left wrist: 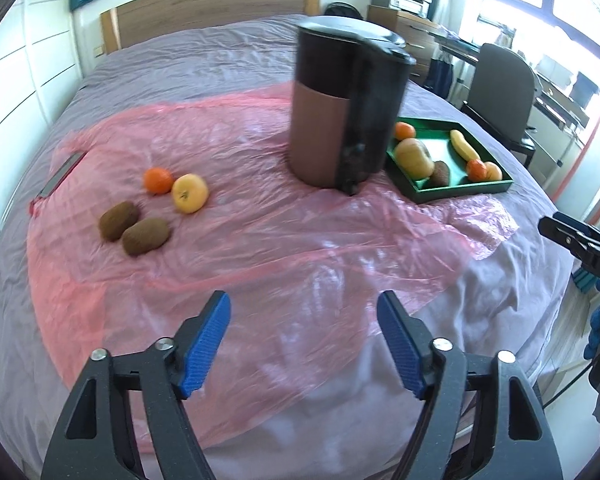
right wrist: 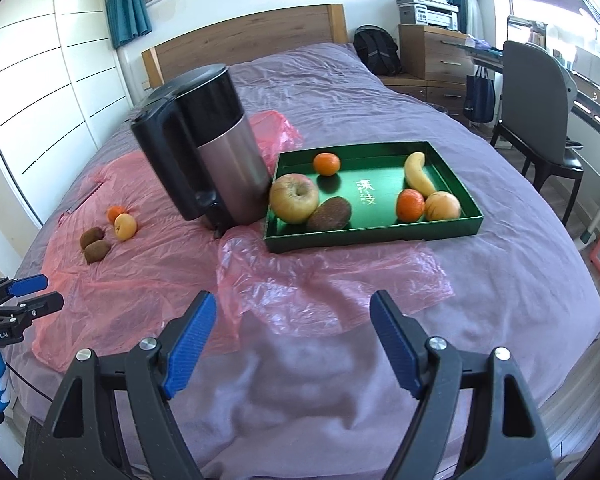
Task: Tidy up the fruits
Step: 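Move both open tools back over the remaining fruit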
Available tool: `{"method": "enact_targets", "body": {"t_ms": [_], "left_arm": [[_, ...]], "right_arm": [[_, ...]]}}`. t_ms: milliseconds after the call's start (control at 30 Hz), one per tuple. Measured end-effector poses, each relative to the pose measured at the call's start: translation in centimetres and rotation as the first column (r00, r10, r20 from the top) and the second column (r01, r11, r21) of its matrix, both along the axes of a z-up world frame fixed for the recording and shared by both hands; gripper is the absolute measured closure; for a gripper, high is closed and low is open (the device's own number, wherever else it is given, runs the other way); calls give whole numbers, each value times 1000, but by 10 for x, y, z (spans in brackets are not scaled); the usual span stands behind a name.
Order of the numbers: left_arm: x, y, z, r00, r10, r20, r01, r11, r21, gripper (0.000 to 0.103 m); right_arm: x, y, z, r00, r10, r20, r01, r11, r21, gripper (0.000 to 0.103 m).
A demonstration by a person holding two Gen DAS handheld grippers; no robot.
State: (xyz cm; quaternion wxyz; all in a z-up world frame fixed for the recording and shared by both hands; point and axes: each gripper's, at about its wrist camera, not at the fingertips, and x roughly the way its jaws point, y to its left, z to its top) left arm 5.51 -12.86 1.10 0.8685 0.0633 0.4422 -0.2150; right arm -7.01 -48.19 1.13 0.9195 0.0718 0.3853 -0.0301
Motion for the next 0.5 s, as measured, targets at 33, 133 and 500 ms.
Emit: {"method": "enact_targets", "body": {"t_ms": [33,133,500], "left_arm": [[1,5,0,1000,8,0,-8,1000,-3,30],[1,26,-3,999,48,-1,-48,999,-15,30],[4,93,-23,983,180,-39,-182,982,-45,30]], "right_arm": [[0,3,0,1000,4,0,-4,1000,0,0],[0,14,-1,1000,20,-5,-20,1000,7,0],[3,56,-9,995,90,-40,-91,996,-9,0]]}}
